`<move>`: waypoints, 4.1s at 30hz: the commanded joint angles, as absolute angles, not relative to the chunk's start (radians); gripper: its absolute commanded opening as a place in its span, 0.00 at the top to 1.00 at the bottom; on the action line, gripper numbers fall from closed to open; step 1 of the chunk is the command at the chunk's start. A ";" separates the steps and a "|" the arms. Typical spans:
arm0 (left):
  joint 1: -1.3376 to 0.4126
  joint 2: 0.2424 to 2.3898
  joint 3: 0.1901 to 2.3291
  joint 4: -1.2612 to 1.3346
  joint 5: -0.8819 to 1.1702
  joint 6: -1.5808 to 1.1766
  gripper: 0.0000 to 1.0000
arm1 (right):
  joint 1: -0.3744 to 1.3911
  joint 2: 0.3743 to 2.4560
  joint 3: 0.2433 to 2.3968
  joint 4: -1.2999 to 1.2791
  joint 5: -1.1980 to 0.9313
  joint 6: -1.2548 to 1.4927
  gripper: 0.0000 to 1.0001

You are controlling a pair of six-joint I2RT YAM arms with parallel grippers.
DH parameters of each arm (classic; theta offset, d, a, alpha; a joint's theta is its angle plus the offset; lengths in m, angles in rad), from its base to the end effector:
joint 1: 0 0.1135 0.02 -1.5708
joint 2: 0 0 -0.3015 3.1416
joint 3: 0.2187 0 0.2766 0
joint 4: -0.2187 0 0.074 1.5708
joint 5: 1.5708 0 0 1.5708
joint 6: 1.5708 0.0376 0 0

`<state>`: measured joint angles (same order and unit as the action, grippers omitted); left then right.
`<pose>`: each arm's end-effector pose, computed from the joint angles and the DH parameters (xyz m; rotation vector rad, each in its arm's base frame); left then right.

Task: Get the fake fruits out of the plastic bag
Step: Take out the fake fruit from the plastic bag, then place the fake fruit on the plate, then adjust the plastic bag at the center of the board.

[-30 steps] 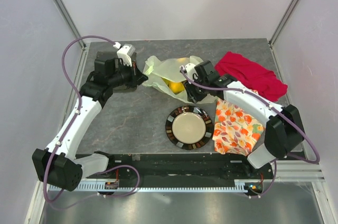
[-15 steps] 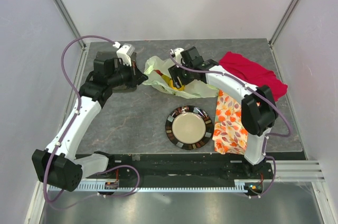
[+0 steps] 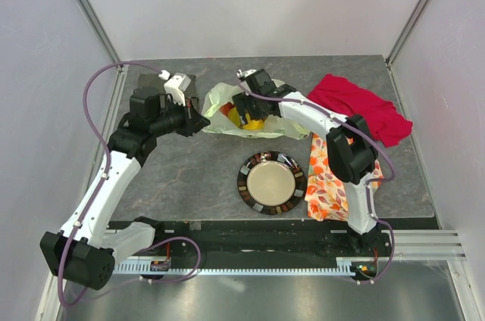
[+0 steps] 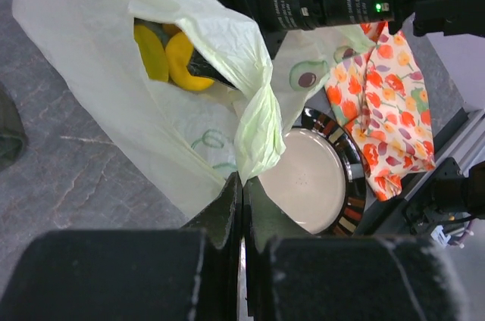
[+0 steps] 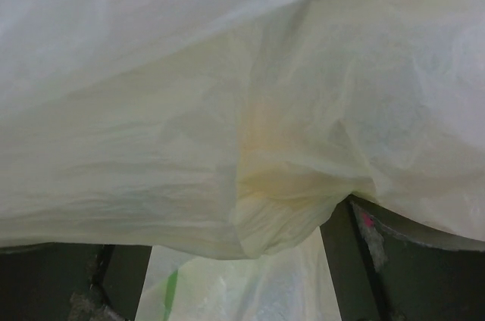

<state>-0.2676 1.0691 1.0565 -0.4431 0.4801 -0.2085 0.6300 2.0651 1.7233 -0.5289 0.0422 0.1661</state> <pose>0.2289 -0.0808 0.3872 0.3708 2.0261 -0.7838 0.4126 0.2988 0.2596 -0.5479 2.4022 0.3007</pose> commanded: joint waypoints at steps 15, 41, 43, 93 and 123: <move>-0.262 1.086 1.028 -0.419 0.506 -0.175 0.98 | 0.658 2.036 1.773 -0.517 0.075 0.098 0.67; -0.259 1.203 1.181 -0.364 0.466 -0.093 0.98 | 0.865 1.329 1.362 -0.784 -0.440 -0.503 0.76; -0.258 1.189 1.175 -0.342 0.482 -0.115 0.98 | 0.925 1.293 1.288 -0.769 -0.414 -0.508 0.75; -0.190 1.025 1.077 -0.512 0.646 -0.003 0.98 | 0.743 1.463 1.416 -0.451 -0.227 -0.460 0.38; -0.176 0.962 1.072 -0.727 0.552 0.243 0.98 | 0.661 1.811 1.579 -0.508 -0.143 -0.379 0.52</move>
